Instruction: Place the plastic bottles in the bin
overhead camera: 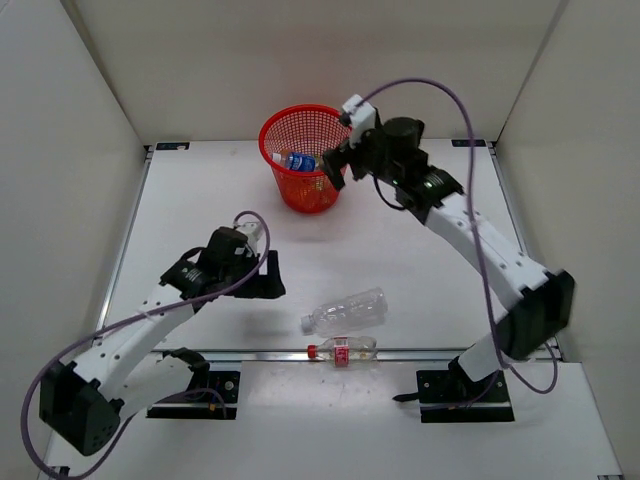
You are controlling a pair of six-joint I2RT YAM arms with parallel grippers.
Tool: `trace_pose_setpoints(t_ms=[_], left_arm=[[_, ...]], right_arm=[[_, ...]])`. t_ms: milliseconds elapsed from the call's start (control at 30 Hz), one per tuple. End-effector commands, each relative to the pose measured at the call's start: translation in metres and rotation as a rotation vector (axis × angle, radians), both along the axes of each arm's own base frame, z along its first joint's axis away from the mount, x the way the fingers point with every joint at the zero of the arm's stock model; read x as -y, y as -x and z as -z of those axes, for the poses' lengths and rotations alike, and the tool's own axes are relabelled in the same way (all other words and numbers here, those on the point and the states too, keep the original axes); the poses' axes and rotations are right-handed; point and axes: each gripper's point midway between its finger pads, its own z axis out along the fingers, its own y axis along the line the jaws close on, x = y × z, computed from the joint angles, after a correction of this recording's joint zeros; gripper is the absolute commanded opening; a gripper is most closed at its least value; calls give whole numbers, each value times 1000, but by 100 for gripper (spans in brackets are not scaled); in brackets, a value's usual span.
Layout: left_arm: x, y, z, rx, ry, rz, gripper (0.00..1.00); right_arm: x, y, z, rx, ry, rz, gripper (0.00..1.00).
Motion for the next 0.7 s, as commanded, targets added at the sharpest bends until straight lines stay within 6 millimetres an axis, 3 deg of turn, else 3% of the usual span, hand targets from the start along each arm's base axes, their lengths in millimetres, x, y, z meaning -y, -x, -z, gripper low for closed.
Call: trace_pose_setpoints(t_ms=[0,33,67,100,133,167,233,267,300,433,567,633,667], left_arm=[[36,-11,-26,83,44,190,99],[44,-8,-20,63,24,235,99],[53,-12,-23,79,16,284,98],[64,-11,-26,86,15,327,99],[74,-10,-21,86,-5,389,99],[88,-11,-22,96,4,469,99],[113,-8,-23,109,14,599,99],[121,-4,-13,90,-4,673,99],[133,-1,-14,110,-13,731,99],[168,10,-1,82,-3,890,98],[187,6,10,101,-29,904,97],[192,4,27,77,-72,903,97],[196,1,35,71,-102,896,98]], right_arm=[[50,56,12,-198,-134,152,99],[70,62,44,-287,-122,209,99],[82,80,57,-367,-181,240,99],[103,93,54,-395,-226,269,99],[116,104,79,-465,-220,297,99],[126,116,74,-457,-243,309,100],[154,140,91,-484,-248,384,99],[160,146,106,-520,-240,412,99],[169,152,104,-519,-258,432,99],[206,169,128,-586,-267,556,99],[243,179,136,-588,-316,683,99],[253,186,145,-608,-314,720,99],[267,188,147,-610,-331,778,100]])
